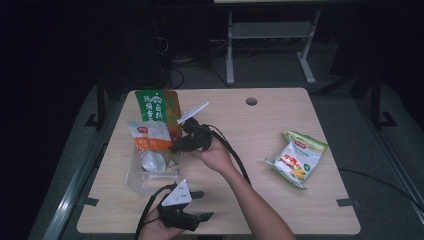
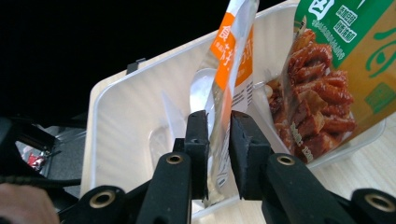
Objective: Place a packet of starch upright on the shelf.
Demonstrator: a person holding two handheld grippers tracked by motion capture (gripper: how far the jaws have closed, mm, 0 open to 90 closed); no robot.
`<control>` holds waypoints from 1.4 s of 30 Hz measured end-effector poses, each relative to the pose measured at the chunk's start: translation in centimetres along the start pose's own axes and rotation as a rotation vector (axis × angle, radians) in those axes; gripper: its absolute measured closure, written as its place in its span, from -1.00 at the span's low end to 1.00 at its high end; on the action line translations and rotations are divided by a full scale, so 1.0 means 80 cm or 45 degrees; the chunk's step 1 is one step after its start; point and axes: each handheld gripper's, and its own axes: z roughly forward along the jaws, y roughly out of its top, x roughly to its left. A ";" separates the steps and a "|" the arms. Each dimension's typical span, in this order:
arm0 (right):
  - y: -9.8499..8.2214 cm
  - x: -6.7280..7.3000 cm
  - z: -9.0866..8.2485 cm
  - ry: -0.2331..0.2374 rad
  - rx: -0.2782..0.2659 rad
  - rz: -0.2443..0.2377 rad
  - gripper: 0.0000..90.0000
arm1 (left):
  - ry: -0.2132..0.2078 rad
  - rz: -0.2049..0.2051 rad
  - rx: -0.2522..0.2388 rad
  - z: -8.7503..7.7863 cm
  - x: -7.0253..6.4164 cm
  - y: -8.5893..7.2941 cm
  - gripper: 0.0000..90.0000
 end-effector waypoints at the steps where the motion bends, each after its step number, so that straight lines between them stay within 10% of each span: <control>1: -0.001 0.001 -0.002 -0.002 0.000 -0.001 0.68 | 0.001 0.001 0.005 0.001 0.000 0.000 -0.30; 25: -0.051 -0.002 -0.066 -0.079 0.023 0.028 0.43 | 0.011 0.007 0.004 -0.002 0.006 0.003 -0.31; 42: -0.104 -0.012 -0.131 -0.127 -0.064 0.155 0.28 | 0.002 -0.005 -0.013 0.003 0.005 0.003 -0.31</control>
